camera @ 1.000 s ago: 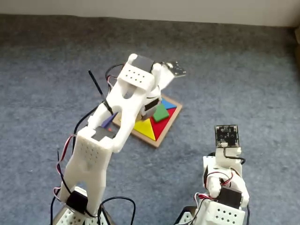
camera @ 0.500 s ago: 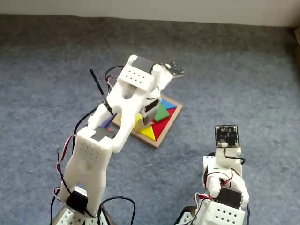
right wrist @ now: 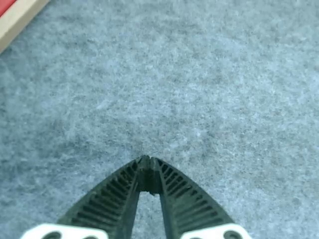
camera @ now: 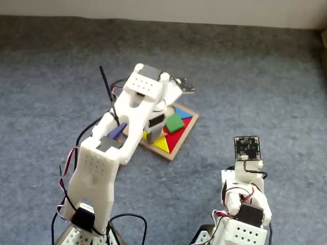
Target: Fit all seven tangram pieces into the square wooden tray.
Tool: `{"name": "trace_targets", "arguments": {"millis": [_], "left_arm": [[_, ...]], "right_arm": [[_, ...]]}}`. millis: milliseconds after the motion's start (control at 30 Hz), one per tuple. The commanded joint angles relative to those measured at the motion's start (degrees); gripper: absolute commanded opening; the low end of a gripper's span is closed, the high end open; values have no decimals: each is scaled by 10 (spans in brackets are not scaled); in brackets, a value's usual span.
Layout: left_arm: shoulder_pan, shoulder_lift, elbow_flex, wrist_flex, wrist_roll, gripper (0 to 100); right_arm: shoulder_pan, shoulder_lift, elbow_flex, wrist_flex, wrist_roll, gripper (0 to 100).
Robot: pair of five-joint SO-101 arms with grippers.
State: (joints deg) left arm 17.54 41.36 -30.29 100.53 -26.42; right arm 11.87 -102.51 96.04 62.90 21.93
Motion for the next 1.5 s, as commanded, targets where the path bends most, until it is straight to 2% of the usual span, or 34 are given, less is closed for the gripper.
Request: {"name": "trace_targets", "arguments": {"millis": [0, 233, 433, 633, 1033, 1467], "left_arm": [[3, -15, 2, 6, 33, 178], [-2, -10, 2, 1, 33, 178], [-45, -9, 2, -72, 24, 178], [-70, -9, 0, -111, 8, 178], [-69, -12, -1, -206, 11, 178], [-40, -14, -46, -205, 44, 178]], "right_arm": [[8, -13, 56, 1, -1, 9], [8, -13, 56, 1, -1, 9], [8, -13, 56, 1, -1, 9], [8, -13, 56, 1, -1, 9], [8, -13, 56, 1, -1, 9], [8, -13, 56, 1, -1, 9]]}}
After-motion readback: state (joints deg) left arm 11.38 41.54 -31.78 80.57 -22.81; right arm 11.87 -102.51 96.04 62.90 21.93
